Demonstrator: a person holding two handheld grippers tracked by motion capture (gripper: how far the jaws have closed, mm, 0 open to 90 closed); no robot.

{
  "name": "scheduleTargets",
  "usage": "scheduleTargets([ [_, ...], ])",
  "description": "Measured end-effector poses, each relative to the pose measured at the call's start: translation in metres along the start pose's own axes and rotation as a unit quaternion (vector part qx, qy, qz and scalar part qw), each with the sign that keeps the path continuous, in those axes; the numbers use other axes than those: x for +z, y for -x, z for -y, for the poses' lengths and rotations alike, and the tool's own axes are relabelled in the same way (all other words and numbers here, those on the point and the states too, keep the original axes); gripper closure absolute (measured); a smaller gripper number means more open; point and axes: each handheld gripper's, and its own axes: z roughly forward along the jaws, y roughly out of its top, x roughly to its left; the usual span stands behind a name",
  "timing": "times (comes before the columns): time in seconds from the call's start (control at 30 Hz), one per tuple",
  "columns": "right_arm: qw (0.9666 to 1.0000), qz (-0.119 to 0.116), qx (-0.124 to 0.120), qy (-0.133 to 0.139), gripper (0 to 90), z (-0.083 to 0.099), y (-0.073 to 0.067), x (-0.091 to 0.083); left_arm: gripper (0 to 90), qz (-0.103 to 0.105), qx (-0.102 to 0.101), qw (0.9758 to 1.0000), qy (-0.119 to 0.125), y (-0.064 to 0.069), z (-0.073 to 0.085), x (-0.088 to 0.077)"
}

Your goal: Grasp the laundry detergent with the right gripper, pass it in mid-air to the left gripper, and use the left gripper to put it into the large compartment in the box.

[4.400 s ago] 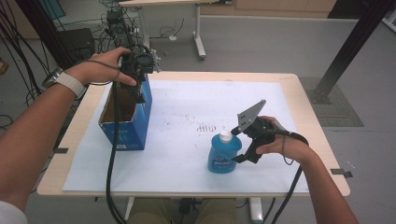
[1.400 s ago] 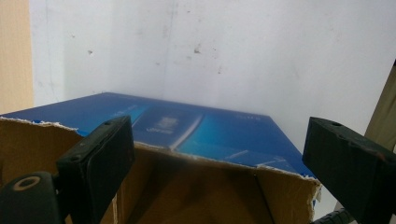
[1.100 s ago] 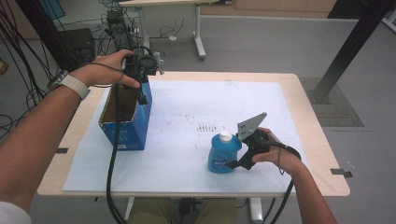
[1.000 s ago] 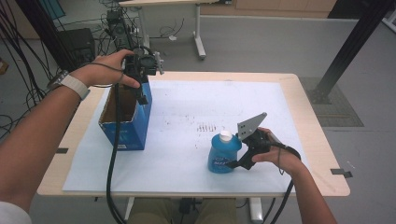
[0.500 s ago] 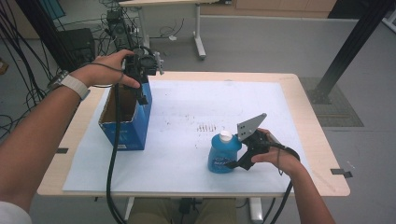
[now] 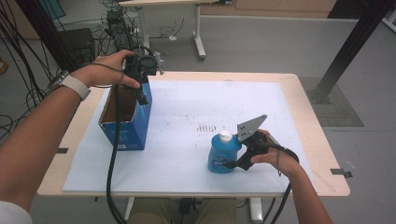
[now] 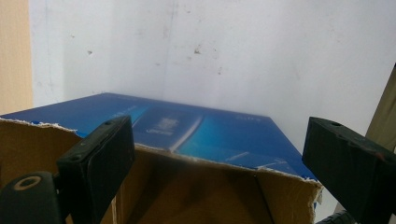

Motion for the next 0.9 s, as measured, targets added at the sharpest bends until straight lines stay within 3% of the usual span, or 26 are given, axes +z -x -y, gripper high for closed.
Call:
scheduleTargets([
  [0.9,0.9998,0.0,0.004,0.02,21.7,0.0067,-0.0001,0.0035,9.8,-0.001,-0.001,1.0,-0.001,0.0011,-0.0025,0.0009],
])
